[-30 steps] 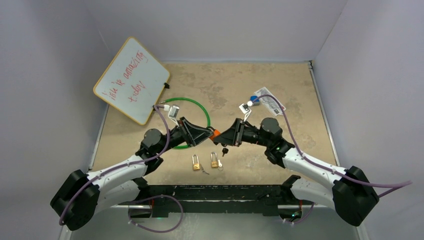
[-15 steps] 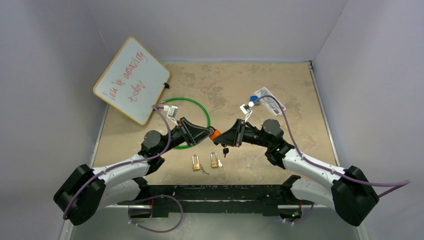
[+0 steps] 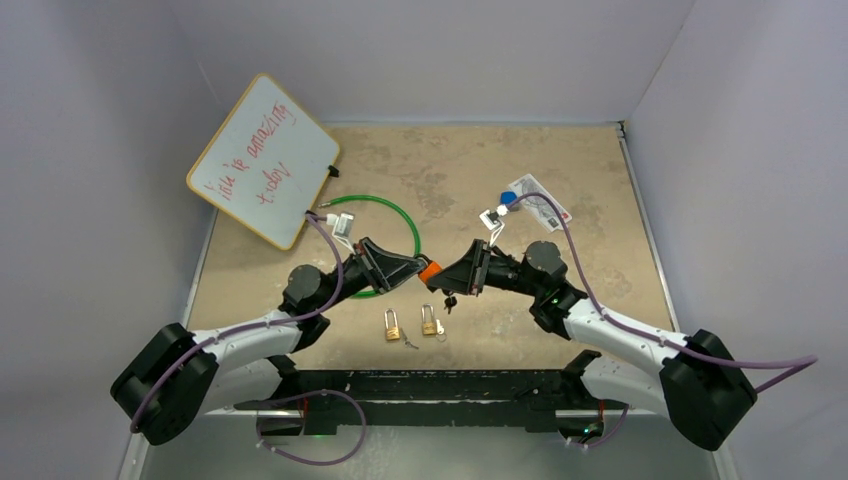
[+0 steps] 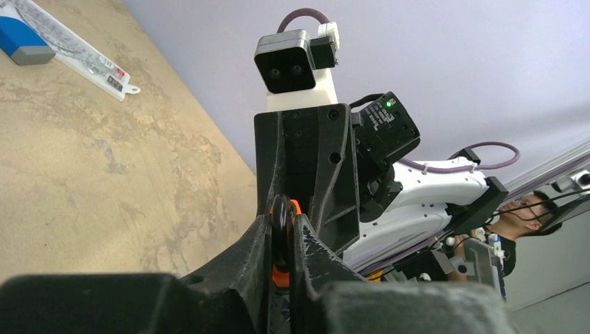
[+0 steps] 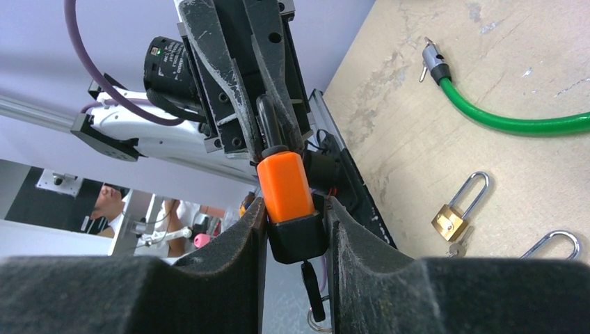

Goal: Lock with the key
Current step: Lock the lock.

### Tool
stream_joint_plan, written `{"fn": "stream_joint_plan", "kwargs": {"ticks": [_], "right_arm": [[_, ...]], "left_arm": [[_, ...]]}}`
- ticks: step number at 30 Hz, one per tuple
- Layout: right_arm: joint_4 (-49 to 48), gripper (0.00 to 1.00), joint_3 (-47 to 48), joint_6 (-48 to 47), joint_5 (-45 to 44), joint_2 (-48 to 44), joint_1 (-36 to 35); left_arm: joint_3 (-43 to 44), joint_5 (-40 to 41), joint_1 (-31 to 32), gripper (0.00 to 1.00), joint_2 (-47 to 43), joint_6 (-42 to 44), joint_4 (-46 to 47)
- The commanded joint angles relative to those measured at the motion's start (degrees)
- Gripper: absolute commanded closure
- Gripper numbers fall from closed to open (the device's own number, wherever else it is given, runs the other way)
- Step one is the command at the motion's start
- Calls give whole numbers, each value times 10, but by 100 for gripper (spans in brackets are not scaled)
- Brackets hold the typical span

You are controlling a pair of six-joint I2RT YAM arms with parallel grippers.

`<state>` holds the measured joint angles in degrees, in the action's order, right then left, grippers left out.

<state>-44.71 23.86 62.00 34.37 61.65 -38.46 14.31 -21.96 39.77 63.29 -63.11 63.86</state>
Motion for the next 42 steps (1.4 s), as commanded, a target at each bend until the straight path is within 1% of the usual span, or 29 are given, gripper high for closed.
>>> {"fn": "stream_joint_plan", "kwargs": {"ticks": [1, 3, 4, 5, 7, 8, 10, 12, 14, 16, 18, 24, 27, 29, 30, 32, 33, 36, 38, 42], "right_arm": [[-26, 100, -2, 3, -8, 3, 2], [-22, 100, -1, -2, -3, 2, 2], [-17, 100, -1, -5, -2, 1, 2], [-14, 100, 0, -8, 1, 0, 2], [-9, 100, 2, -14, 13, 0, 2], [-5, 98, 3, -16, 19, 0, 2], [11, 86, 4, -15, 37, -4, 2], [11, 69, 1, -14, 52, -14, 6], [47, 54, 9, -36, 69, -28, 15], [69, 47, 12, -50, 81, -41, 21], [77, 45, 15, -56, 100, -47, 27], [73, 46, 23, -58, 170, -47, 40], [75, 48, 23, -60, 182, -53, 41], [86, 54, 22, -67, 179, -59, 42], [90, 55, 22, -70, 179, -61, 41], [94, 69, 22, -74, 180, -61, 42], [93, 73, 21, -74, 181, -61, 42], [94, 80, 19, -76, 174, -61, 42], [94, 81, 19, -76, 171, -59, 42], [92, 80, 15, -79, 181, -57, 42]], "left_arm": [[2, -9, 4, 93, 2, -11, 85], [1, -6, 4, 94, 4, -11, 84], [1, -6, 3, 99, 5, -11, 85], [1, -7, 3, 100, 5, -10, 89], [2, -9, 3, 100, 5, -9, 92], [4, -11, 4, 100, 4, -7, 90], [10, -19, 3, 100, -1, 0, 75], [19, -28, 4, 100, -8, 5, 63], [27, -43, 3, 100, -15, 11, 48], [39, -61, 3, 100, -21, 19, 24], [45, -75, 3, 100, -24, 21, 19], [46, -86, 3, 100, -26, 17, 26], [43, -82, 4, 100, -30, 17, 26], [43, -82, 3, 100, -33, 18, 23], [43, -82, 4, 100, -33, 18, 23], [42, -81, 4, 100, -32, 18, 25], [42, -81, 3, 100, -31, 17, 27], [41, -82, 3, 100, -27, 15, 33], [39, -80, 4, 100, -26, 13, 41], [38, -76, 3, 100, -27, 9, 45]]}}
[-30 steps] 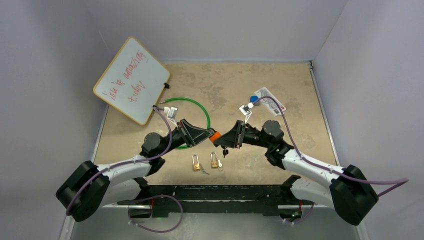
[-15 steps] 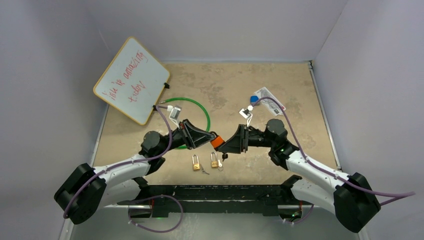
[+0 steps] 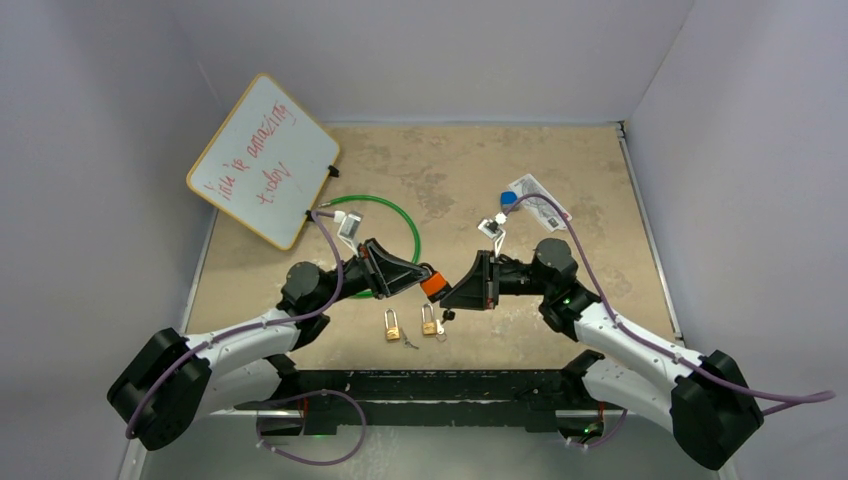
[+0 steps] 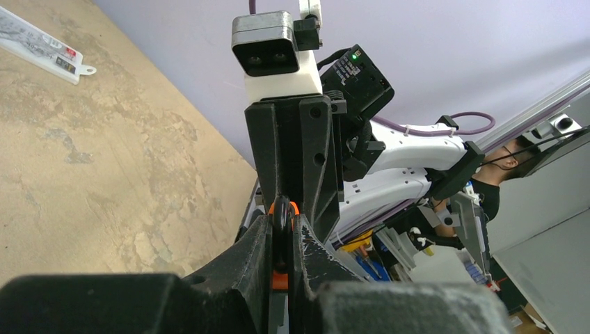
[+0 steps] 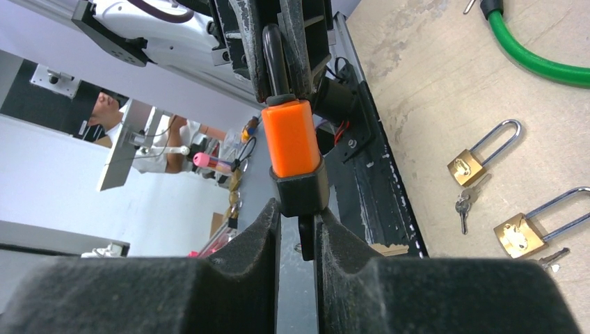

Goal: Lock with the key
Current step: Lock the lock.

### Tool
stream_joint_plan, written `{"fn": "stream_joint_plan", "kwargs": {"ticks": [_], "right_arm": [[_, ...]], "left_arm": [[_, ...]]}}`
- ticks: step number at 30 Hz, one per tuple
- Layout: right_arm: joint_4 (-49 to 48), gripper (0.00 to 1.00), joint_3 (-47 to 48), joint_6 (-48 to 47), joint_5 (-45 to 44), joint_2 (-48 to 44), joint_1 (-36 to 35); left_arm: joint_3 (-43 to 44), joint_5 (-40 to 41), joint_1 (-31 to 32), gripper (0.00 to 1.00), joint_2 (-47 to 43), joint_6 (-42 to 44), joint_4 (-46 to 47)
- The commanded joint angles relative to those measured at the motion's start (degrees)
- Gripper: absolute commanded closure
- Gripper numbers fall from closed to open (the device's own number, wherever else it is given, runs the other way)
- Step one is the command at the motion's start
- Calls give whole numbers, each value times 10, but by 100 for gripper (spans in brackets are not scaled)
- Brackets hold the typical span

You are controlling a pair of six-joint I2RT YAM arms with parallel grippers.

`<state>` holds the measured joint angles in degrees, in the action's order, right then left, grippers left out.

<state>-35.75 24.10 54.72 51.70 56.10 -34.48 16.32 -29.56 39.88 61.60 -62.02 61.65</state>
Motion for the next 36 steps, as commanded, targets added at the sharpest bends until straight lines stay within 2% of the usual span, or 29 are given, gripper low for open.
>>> {"fn": "stream_joint_plan", "kwargs": {"ticks": [1, 4, 7, 9, 11, 13, 16, 18, 19, 26, 31, 36], "right_arm": [[0, 77, 12, -6, 11, -1, 2], [-2, 77, 10, -7, 11, -1, 2], [-12, 85, 12, -7, 14, 5, 2], [-16, 81, 12, -4, 19, 8, 2], [-19, 69, 10, -4, 19, 8, 2], [-22, 67, 8, -4, 18, 5, 2], [-21, 82, 5, -4, 13, 3, 2], [-21, 97, 5, -5, 6, 3, 2], [-19, 100, 5, -6, 2, 2, 2], [74, 100, -10, -27, -42, -18, 4], [-10, 100, -97, 56, -35, -72, 4], [38, 100, -109, 53, -20, -120, 4]], "left_arm": [[18, 1, 2, 100, -10, -2, 69], [17, 3, 2, 100, -10, -3, 71], [16, 5, 3, 100, -8, -5, 77], [15, 5, 2, 100, -6, -8, 82], [14, 7, 2, 100, -4, -10, 88], [13, 10, 2, 100, -2, -12, 93], [12, 9, 2, 100, 0, -13, 94], [12, 8, 2, 100, 1, -14, 94], [12, 7, 2, 100, 1, -14, 95], [12, 28, 1, 100, -13, -13, 82], [14, 49, -10, 100, -21, -14, 80], [14, 51, -24, 100, -3, -30, 98]]}}
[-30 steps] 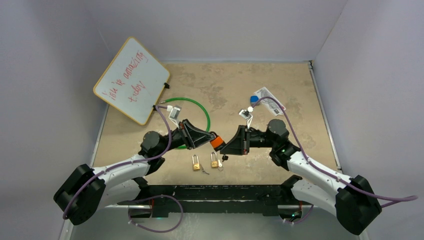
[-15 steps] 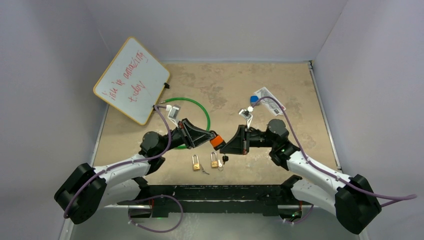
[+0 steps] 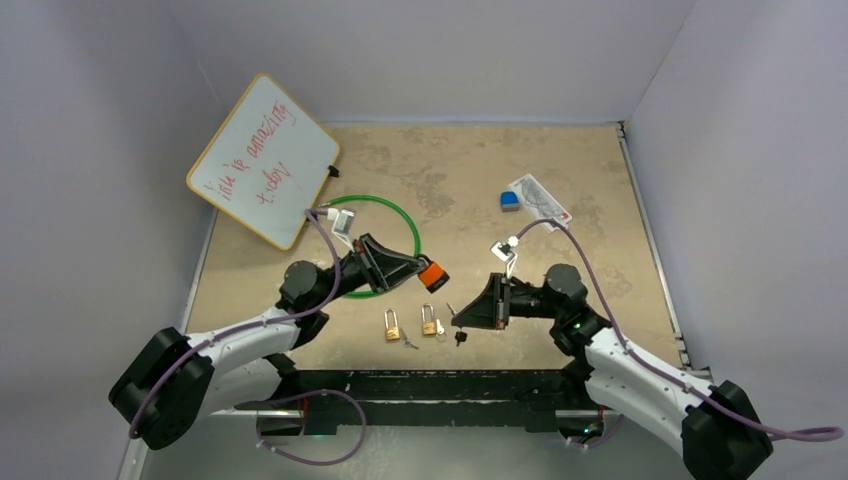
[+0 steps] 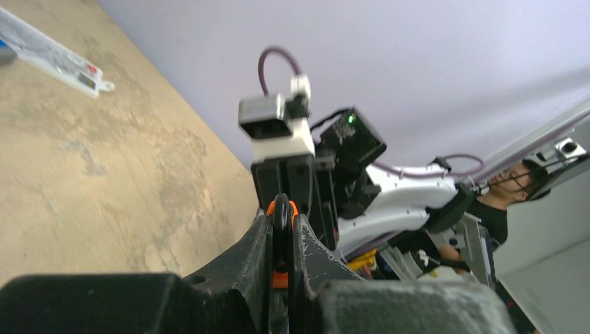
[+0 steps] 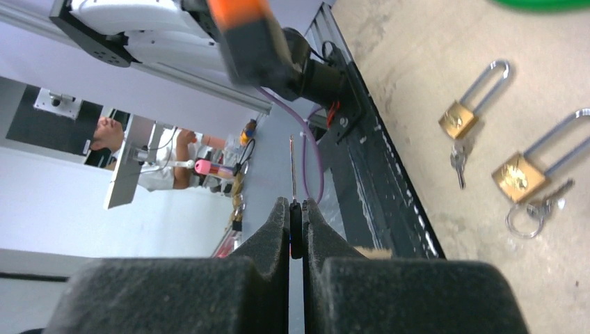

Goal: Lock with the key
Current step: Lock the lock.

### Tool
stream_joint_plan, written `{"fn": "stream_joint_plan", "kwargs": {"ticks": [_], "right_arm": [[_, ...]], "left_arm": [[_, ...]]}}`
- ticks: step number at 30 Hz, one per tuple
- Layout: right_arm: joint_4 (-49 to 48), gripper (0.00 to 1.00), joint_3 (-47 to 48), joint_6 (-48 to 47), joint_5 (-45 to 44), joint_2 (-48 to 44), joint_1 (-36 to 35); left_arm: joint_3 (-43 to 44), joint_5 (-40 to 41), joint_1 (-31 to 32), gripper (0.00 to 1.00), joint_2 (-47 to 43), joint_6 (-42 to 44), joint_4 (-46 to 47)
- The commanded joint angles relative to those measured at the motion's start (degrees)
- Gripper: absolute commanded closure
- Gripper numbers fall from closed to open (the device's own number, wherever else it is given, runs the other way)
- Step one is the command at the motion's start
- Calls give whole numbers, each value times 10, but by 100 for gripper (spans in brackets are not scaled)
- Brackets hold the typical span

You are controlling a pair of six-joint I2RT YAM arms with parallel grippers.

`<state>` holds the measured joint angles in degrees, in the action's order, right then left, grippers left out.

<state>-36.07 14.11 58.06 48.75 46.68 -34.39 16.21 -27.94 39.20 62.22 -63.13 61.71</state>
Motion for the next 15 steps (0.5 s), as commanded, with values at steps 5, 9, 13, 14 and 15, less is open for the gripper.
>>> {"fn": "stream_joint_plan", "kwargs": {"ticks": [5, 9, 13, 14, 15], "right_arm": [[162, 100, 18, -14, -44, -41, 4], [395, 100, 68, -36, -272, -90, 3], [581, 100, 104, 15, -460, -118, 12], [593, 100, 102, 18, -469, -121, 18], [601, 100, 101, 23, -472, -122, 24]], "left_arm": [[29, 10, -20, 100, 36, -36, 105], [99, -18, -15, 100, 71, 30, -105], [149, -14, -7, 100, 132, 63, -205], [159, -17, -2, 100, 152, 70, -214], [167, -21, 5, 100, 175, 73, -215]]}}
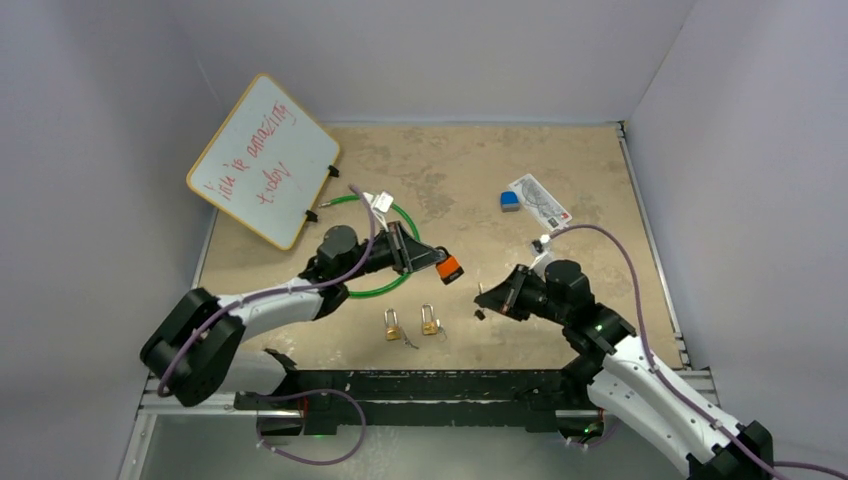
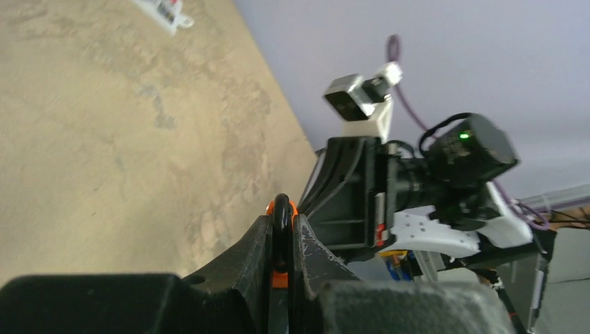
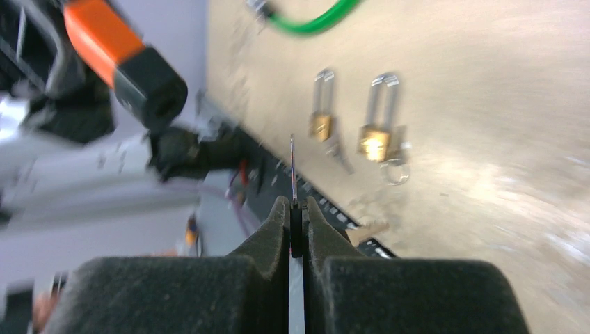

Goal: Lock with the key
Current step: Lock the lock, then place the lock at the center of the board, then place the key at the center of the board.

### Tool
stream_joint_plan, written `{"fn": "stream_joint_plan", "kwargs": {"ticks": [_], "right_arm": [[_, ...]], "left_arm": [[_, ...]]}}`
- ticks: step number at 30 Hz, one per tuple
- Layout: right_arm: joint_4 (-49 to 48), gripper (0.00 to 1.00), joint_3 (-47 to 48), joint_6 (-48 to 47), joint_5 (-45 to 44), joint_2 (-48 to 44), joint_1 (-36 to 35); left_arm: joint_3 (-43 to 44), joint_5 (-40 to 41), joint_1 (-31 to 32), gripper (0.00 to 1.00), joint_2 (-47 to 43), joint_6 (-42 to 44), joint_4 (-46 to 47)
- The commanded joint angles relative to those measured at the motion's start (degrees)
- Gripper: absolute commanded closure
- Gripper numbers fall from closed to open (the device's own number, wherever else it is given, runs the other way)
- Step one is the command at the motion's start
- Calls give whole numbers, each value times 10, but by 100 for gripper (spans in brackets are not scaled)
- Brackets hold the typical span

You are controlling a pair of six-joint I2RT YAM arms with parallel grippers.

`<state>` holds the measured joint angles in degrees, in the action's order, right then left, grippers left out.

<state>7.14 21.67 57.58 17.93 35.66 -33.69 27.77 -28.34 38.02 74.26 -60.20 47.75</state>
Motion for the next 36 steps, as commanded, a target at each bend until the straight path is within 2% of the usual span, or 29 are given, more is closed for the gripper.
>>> {"fn": "stream_joint_plan", "kwargs": {"ticks": [1, 6, 8, 12, 16, 26, 30, 36], "right_arm": [[175, 100, 26, 33, -166, -13, 24], [215, 100, 45, 29, -211, -23, 30], [236, 100, 60, 18, -231, -20, 30], [279, 100, 95, -18, -264, -15, 30], [277, 100, 108, -52, -238, -4, 30], [225, 100, 83, -87, -109, 56, 30], [228, 100, 81, -92, -107, 76, 30], [234, 100, 90, -104, -128, 137, 30]], "left_arm": [[59, -18, 27, 100, 76, 46, -74], [121, -8, 102, 100, 196, 64, -82], [136, 7, 131, 100, 240, 57, -58], [123, 18, 141, 100, 299, 7, 34], [128, 9, 141, 100, 332, 5, 41], [154, 22, 139, 100, 327, 72, -105], [192, 29, 139, 89, 348, 106, -182], [219, 72, 136, 77, 336, 140, -272]]}}
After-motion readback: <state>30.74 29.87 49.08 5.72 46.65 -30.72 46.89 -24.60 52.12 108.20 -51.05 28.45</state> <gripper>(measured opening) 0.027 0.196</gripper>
